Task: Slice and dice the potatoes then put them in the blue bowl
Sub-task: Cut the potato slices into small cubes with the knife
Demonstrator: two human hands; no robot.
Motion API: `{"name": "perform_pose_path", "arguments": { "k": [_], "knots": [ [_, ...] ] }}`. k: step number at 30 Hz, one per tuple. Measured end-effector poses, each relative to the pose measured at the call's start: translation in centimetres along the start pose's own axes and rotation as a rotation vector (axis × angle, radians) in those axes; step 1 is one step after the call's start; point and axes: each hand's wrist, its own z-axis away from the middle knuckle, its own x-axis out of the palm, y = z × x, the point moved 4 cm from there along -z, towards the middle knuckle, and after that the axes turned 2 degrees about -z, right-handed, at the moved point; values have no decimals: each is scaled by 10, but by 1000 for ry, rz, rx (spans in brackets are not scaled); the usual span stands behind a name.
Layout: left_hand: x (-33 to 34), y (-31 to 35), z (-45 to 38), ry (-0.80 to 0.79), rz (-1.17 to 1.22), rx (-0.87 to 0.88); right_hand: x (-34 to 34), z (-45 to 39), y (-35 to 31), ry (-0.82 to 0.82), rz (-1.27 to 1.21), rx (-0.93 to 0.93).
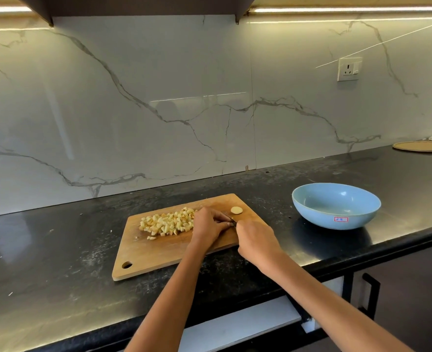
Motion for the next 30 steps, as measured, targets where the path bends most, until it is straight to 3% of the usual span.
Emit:
{"name": "perform_pose_path", "arguments": {
  "k": [19,30],
  "knots": [
    [1,-3,3,10,-40,-17,3,9,0,46,47,30],
    [6,-1,-1,4,-109,70,3,10,5,22,26,4]
  ]
}}
